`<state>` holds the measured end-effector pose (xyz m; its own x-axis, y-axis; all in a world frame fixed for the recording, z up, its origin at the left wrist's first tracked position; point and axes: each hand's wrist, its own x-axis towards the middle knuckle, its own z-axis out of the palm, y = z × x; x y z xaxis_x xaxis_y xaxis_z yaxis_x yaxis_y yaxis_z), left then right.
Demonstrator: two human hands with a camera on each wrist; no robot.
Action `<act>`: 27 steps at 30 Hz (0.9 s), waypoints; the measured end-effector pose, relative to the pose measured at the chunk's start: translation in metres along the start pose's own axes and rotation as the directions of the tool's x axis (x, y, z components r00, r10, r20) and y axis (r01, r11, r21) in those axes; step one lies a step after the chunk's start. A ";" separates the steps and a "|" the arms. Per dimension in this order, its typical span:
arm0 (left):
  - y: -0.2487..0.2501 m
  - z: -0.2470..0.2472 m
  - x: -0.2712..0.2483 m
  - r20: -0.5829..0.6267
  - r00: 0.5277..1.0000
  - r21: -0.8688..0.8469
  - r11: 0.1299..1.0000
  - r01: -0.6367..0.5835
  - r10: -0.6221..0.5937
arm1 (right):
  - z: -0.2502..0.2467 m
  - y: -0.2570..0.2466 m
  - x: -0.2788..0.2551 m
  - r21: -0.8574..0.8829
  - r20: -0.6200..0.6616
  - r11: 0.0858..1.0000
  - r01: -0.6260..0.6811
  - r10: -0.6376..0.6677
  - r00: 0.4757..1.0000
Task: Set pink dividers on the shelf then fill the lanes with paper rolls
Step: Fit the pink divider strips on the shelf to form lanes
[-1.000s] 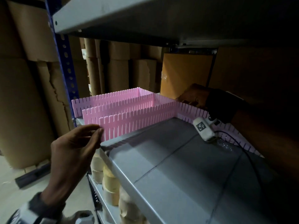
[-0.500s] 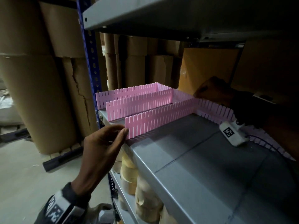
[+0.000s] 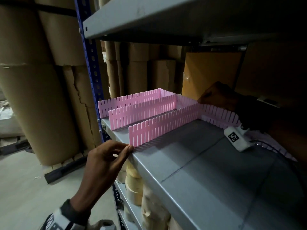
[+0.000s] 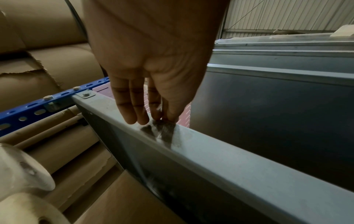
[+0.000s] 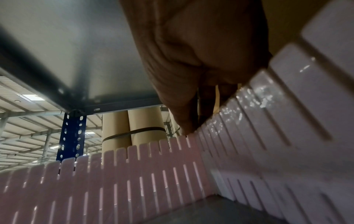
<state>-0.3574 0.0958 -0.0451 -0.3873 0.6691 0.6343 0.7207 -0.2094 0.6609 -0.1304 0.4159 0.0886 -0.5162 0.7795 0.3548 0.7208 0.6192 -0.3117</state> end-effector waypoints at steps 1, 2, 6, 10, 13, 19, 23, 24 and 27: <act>-0.001 0.000 0.000 0.000 1.000 -0.002 1.000 -0.007 0.007 | -0.001 -0.001 0.000 0.008 0.011 1.000 -0.006 0.006 1.000; -0.001 0.000 0.000 0.002 1.000 -0.008 1.000 -0.012 0.012 | -0.002 -0.002 -0.002 0.019 0.019 1.000 -0.020 0.020 1.000; -0.002 -0.002 0.000 0.004 1.000 -0.024 0.999 -0.027 0.027 | -0.004 -0.008 -0.005 0.073 0.027 0.995 -0.064 0.062 0.998; -0.005 0.002 0.000 0.002 1.000 -0.021 0.999 -0.031 0.031 | -0.003 -0.011 -0.007 0.107 0.026 0.988 -0.110 0.107 0.994; -0.005 0.002 0.000 0.014 0.999 0.001 0.999 -0.045 0.045 | -0.006 -0.016 -0.013 0.096 0.043 0.987 -0.130 0.127 0.991; -0.009 0.002 0.001 0.009 0.998 -0.023 0.998 -0.059 0.059 | -0.027 -0.034 -0.032 0.054 0.021 0.990 -0.132 0.131 0.991; -0.013 -0.002 0.004 0.083 0.997 -0.066 0.998 0.001 0.004 | -0.054 -0.054 -0.050 -0.002 0.015 0.988 -0.151 0.151 0.988; -0.013 -0.005 0.004 0.121 0.993 -0.077 0.997 0.014 -0.005 | -0.061 -0.058 -0.059 -0.003 0.012 0.987 -0.160 0.160 0.987; -0.006 -0.019 0.007 0.185 0.983 -0.126 0.991 0.038 -0.015 | -0.077 -0.070 -0.089 0.004 0.014 0.983 -0.181 0.181 0.983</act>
<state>-0.3749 0.0883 -0.0372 -0.2849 0.7923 0.5395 0.6273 -0.2715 0.7299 -0.0986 0.2958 0.1466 -0.3837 0.8800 0.2799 0.8003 0.4681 -0.3746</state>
